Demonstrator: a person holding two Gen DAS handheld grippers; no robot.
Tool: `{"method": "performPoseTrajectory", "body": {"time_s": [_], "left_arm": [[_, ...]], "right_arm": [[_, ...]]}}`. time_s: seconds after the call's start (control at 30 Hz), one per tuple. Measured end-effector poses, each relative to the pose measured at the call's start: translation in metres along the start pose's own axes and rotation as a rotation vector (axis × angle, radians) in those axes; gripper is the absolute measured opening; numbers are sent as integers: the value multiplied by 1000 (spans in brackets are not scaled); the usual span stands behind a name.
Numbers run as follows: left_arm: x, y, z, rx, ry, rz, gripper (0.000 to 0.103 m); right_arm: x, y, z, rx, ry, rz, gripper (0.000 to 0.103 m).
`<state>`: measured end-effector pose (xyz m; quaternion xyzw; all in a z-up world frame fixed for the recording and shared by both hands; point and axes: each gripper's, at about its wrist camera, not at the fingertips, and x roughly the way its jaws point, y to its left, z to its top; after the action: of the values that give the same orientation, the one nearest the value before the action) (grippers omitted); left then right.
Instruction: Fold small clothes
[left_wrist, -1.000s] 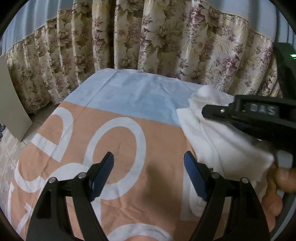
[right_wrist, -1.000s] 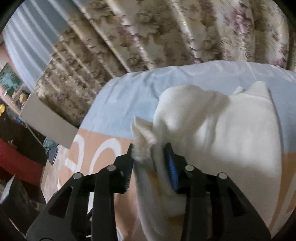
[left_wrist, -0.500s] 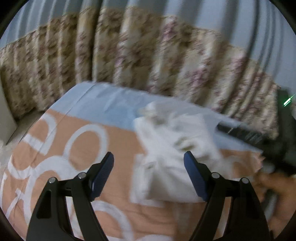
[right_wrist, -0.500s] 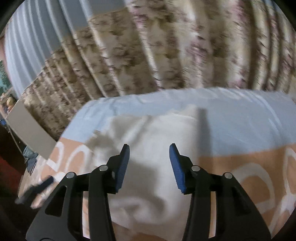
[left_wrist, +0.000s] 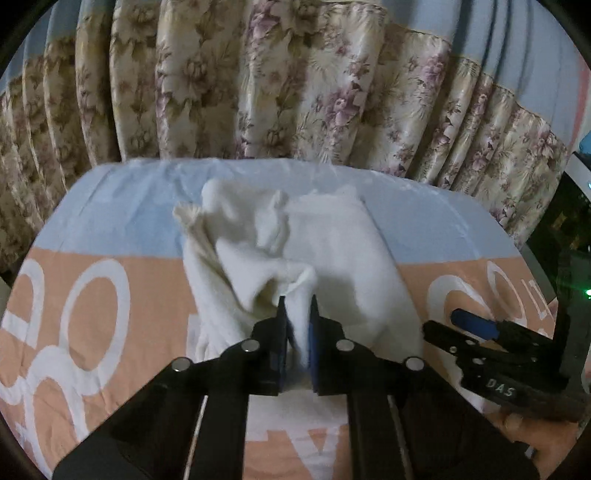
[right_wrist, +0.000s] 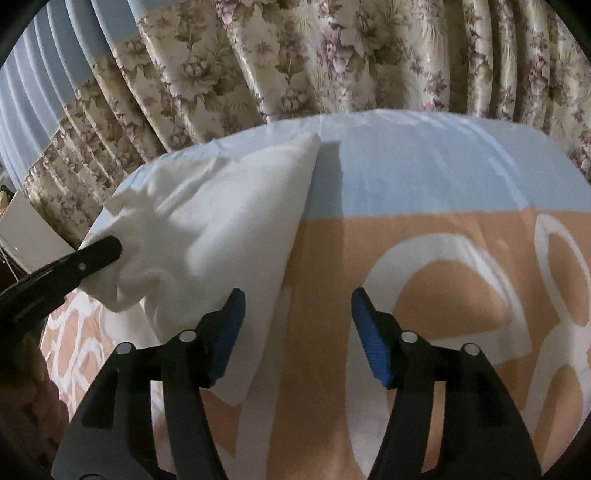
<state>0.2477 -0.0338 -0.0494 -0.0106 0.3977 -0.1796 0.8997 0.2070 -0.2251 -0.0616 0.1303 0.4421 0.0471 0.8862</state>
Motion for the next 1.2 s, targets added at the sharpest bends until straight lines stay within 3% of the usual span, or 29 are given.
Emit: {"method": "performPoseTrajectory", "body": {"time_s": [0.17,0.3,0.37,0.53,0.6,0.63,0.67,0.7,0.8,0.93,1.07,1.2], "left_arm": [[-19,28,-29,-30,-49,82,6],[-13,55,-52,-76,11,166,7],[2,65,-64,-93,81,173,8],[-2,70,-78,-82,26,153,13],[-8,72,-78,-64,20,167,27],[-13,74,-77,-58,9,241,66],[-20,77,-76,-68,-23,282,76],[-33,83,-75,-96,-67,292,76],[-57,96,-65,-162,-120,260,76],[-55,94,-34,-154,-133,196,82],[-20,88,-7,-156,-83,191,82],[19,83,-1,-182,-10,130,82]], "right_arm": [[1,0,-7,2,6,12,62],[-2,8,-9,-18,-5,18,63],[3,16,-14,-36,8,20,65],[20,20,-30,-65,55,8,65],[20,19,-32,-72,52,9,65],[18,20,-31,-82,53,1,66],[16,19,-30,-85,52,1,66],[13,19,-28,-84,43,6,67],[2,16,-17,-85,-6,3,75],[2,22,8,-88,-42,8,76],[9,34,30,-105,-60,11,79],[25,36,49,-77,-69,9,79]]}}
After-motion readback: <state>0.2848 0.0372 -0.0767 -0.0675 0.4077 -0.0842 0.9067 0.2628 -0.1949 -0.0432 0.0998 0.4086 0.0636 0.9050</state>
